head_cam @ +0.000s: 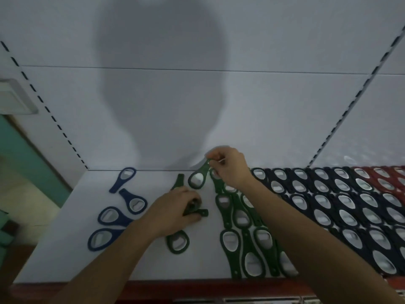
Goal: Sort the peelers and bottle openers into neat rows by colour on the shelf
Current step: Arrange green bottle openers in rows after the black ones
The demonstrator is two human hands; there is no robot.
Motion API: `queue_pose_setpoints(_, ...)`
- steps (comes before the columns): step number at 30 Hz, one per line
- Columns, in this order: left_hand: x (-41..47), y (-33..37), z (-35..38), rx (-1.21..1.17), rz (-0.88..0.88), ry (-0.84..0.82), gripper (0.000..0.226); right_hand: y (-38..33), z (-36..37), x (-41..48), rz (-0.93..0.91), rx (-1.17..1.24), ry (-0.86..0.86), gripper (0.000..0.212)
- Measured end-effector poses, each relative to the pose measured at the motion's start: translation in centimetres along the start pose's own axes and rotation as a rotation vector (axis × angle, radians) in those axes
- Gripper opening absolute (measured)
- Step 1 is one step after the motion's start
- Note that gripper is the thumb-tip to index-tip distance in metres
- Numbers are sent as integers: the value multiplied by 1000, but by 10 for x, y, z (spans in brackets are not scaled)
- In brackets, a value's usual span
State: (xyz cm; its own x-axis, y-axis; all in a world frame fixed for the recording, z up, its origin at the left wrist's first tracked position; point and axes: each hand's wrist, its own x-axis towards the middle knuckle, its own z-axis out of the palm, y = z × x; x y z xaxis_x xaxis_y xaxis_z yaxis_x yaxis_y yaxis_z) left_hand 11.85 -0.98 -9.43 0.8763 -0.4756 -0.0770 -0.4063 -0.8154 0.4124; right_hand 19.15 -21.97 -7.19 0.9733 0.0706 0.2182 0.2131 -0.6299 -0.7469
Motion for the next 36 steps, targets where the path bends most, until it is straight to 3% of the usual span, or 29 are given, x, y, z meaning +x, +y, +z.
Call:
queue_pose_setpoints(9,-6,-30,-11,71,63,-2,26,-5,30,1,-235,-378,16,17)
queue_pose_setpoints(13,-6,-37,-16,87,95,12,31,-17,39,-9,-283,-342,-139,35)
queue_pose_setpoints(16,-3,-47,-21,44,104,40,34,-21,43,-14,-325,-393,-266,36)
queue_pose_setpoints(20,1,-54,-22,19,124,17,34,-16,38,-19,-286,-466,-330,22)
queue_pose_setpoints(25,6,-54,-22,14,140,7,29,-10,16,-19,-201,-644,-337,28)
queue_pose_setpoints(36,8,-46,-31,84,194,28,23,-2,8,-31,-155,-690,-246,27)
